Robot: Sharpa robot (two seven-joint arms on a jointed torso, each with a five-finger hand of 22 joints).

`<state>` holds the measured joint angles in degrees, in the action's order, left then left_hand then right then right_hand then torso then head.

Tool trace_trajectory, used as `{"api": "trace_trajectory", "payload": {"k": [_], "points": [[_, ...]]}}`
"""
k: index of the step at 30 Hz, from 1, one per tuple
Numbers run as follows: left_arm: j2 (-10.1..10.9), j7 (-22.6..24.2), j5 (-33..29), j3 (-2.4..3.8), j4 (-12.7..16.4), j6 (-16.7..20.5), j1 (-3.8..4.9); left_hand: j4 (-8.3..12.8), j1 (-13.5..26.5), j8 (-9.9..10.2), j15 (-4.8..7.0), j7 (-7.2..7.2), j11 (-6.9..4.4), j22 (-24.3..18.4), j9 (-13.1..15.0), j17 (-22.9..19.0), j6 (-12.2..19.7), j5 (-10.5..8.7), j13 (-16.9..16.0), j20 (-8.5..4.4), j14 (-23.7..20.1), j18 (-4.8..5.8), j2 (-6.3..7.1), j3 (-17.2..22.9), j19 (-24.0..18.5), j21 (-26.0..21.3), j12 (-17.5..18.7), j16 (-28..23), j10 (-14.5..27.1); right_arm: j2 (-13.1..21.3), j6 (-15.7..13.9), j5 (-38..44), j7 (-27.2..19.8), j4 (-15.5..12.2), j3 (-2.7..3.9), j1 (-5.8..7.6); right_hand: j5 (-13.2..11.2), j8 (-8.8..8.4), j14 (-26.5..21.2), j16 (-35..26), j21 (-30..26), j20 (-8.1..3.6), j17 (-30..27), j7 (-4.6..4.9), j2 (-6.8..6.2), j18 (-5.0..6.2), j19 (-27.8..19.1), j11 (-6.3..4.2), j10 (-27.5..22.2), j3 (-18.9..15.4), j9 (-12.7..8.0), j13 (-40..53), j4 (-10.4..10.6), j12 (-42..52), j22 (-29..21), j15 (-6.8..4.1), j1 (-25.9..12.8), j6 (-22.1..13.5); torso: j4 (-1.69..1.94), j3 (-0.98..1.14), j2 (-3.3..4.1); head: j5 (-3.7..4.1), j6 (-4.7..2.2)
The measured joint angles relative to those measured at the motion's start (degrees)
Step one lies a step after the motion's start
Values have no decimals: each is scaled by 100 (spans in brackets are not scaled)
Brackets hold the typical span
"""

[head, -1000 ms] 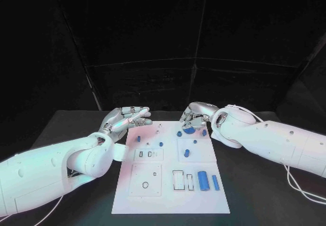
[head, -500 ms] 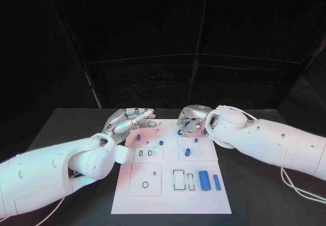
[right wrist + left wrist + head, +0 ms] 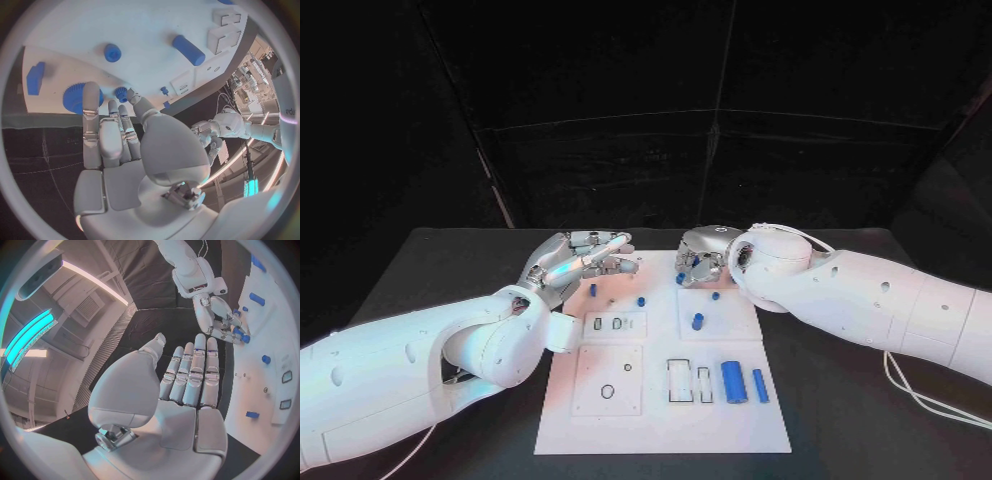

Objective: Assemble the parts on the task board

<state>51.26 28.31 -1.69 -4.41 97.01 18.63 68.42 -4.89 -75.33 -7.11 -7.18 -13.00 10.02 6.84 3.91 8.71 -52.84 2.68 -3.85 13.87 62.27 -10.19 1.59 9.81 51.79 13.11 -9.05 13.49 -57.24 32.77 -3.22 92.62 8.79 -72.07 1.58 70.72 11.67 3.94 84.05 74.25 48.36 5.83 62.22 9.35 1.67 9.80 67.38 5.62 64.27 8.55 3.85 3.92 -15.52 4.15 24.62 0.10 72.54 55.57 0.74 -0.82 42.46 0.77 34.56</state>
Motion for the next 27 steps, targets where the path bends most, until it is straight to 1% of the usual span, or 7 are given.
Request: {"api": "trace_trajectory", "payload": {"k": [8,11,13,17,18,23,27], "points": [[12,0,1,1,13,1,1,0,0,0,0,0,0,0,0,4,0,0,-1,-15,0,0,0,0,15,0,0,0,0,-83,67,31,18,106,0,0,-32,0,0,97,67,21,72,0,48,0,-21,0,0,64,0,4,64,54,38,0,-47,0,4,6,23,-17,21],[12,0,2,1,14,0,5,0,0,0,0,0,0,1,0,4,0,0,-1,-15,0,0,0,0,15,0,0,0,0,-97,91,31,20,136,0,0,-32,0,0,146,106,0,126,4,82,0,-43,-3,3,104,12,17,104,112,55,0,-78,56,7,8,31,-29,31],[14,0,2,1,19,0,9,0,0,0,0,0,0,-4,1,4,1,0,-1,-15,0,1,0,0,15,0,0,0,0,-106,106,31,20,152,0,0,-96,34,0,182,141,0,167,8,161,1,-43,-30,78,157,16,23,130,152,71,0,-52,121,8,9,36,-30,35],[15,0,3,1,20,-1,13,0,0,0,0,-20,0,-4,1,4,-20,0,-1,-15,0,1,0,0,15,0,0,0,0,-124,125,28,20,178,0,0,-250,54,0,235,178,-20,238,-11,217,1,-62,-60,229,275,22,31,143,221,97,0,-19,196,10,11,42,-31,46],[15,0,3,1,20,-2,13,0,0,0,0,-20,0,-4,1,4,-20,0,-1,-15,0,1,0,0,15,0,0,0,0,-128,127,26,20,180,0,0,-273,56,0,250,207,-20,252,-21,261,0,-63,-63,251,308,21,36,140,236,104,0,-13,210,10,12,44,-30,47],[9,-3,3,1,12,-5,16,0,0,0,0,-20,0,-3,1,3,-20,0,-1,-15,0,1,0,0,15,0,0,0,1,-154,129,15,7,202,3,3,-313,54,0,290,261,-41,285,-9,282,0,-84,-82,310,454,20,36,137,255,133,0,9,279,14,15,51,-16,53],[8,-5,4,1,6,-8,19,0,0,0,0,-20,0,-3,1,9,-20,0,-1,-15,0,0,0,0,15,0,0,0,1,-183,128,5,-4,239,5,5,-313,52,0,290,262,-20,300,-25,296,0,-105,-89,344,511,19,35,136,271,142,0,22,304,18,15,54,-10,55]]}}
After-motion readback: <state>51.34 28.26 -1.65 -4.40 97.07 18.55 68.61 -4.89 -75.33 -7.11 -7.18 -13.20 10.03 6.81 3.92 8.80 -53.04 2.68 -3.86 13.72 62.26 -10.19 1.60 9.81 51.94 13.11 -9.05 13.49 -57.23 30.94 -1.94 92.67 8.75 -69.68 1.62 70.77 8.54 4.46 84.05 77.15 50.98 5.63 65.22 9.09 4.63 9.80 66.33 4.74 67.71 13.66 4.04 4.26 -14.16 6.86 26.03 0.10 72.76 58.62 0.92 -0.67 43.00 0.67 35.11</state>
